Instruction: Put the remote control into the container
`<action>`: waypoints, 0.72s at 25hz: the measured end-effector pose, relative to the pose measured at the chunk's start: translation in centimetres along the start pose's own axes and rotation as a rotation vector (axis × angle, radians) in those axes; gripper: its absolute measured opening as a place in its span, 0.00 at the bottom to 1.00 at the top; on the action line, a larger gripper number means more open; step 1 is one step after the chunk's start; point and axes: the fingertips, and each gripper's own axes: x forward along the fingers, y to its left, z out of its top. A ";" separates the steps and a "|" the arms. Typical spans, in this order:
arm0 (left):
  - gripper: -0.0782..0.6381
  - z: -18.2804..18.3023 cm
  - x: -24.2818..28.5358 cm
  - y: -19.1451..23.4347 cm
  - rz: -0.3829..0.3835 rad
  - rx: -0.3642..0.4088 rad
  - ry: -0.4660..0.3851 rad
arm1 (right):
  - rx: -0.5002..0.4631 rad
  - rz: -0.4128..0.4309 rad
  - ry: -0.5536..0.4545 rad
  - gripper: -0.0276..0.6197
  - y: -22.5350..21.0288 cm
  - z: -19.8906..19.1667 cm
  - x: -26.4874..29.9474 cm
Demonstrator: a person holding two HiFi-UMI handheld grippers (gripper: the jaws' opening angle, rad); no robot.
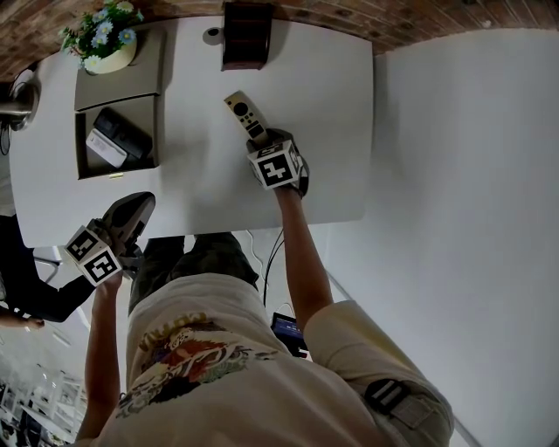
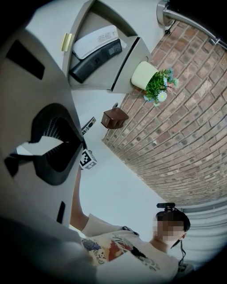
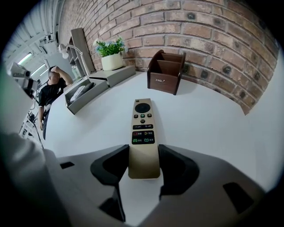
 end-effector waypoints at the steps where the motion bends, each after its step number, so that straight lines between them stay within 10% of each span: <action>1: 0.12 0.1 -0.1 -0.1 -0.002 0.001 -0.002 | 0.006 -0.004 0.000 0.37 0.0 0.0 -0.1; 18: 0.12 1.5 -3.2 -0.4 -0.002 0.019 -0.070 | 0.103 -0.005 -0.056 0.36 1.3 1.6 -3.2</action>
